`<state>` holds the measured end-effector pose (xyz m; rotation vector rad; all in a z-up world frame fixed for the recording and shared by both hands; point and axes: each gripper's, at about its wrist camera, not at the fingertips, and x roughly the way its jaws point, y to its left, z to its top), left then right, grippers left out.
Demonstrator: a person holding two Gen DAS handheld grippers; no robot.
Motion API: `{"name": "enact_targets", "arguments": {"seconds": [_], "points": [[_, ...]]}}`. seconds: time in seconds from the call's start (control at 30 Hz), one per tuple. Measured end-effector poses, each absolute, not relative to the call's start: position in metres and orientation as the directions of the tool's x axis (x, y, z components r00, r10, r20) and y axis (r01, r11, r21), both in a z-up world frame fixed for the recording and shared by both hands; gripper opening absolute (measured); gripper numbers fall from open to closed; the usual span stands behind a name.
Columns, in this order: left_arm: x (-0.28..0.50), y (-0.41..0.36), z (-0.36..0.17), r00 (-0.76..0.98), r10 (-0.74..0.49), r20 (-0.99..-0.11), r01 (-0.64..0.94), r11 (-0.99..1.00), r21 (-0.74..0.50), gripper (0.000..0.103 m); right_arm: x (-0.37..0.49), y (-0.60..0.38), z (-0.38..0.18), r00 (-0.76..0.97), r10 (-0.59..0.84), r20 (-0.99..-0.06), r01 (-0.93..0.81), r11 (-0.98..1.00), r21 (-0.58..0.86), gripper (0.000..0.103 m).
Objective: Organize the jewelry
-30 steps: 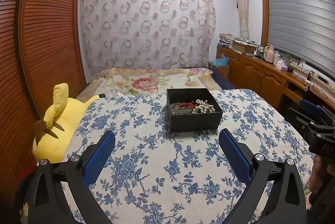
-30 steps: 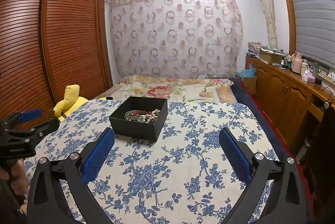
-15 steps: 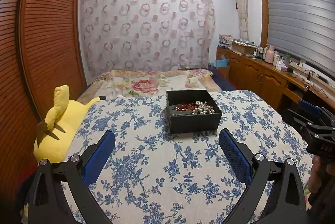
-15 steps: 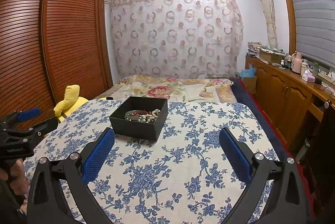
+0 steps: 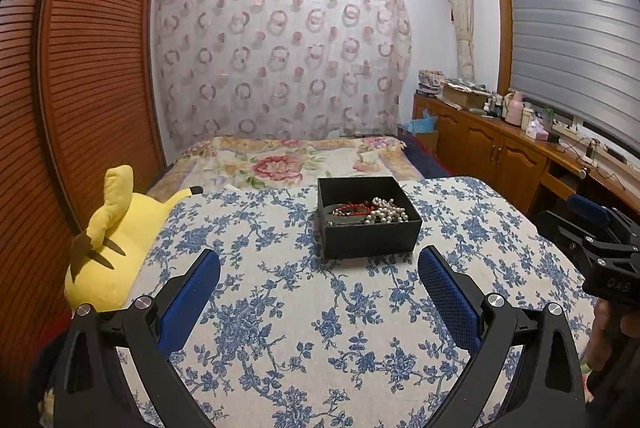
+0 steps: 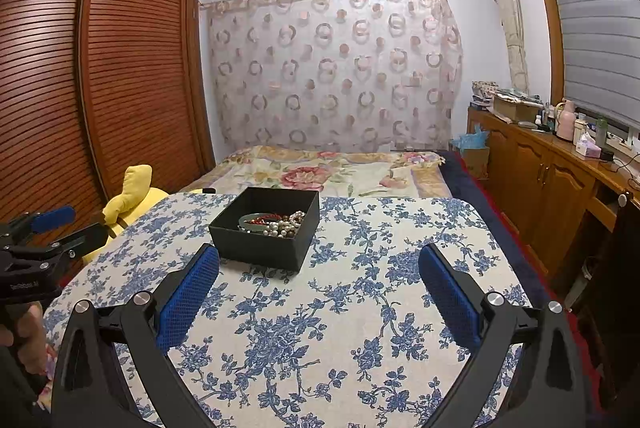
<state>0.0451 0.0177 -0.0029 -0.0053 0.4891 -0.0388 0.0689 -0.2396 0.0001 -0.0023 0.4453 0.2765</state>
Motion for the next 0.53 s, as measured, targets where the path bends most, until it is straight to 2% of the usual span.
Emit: {"name": "enact_targets", "arguments": {"seconds": [0.53], "points": [[0.0446, 0.0194, -0.0012, 0.883, -0.034, -0.469, 0.033, 0.999, -0.009, 0.096, 0.0674, -0.2384, 0.0006, 0.867, 0.263, -0.423, -0.263, 0.963, 0.059, 0.101]]}}
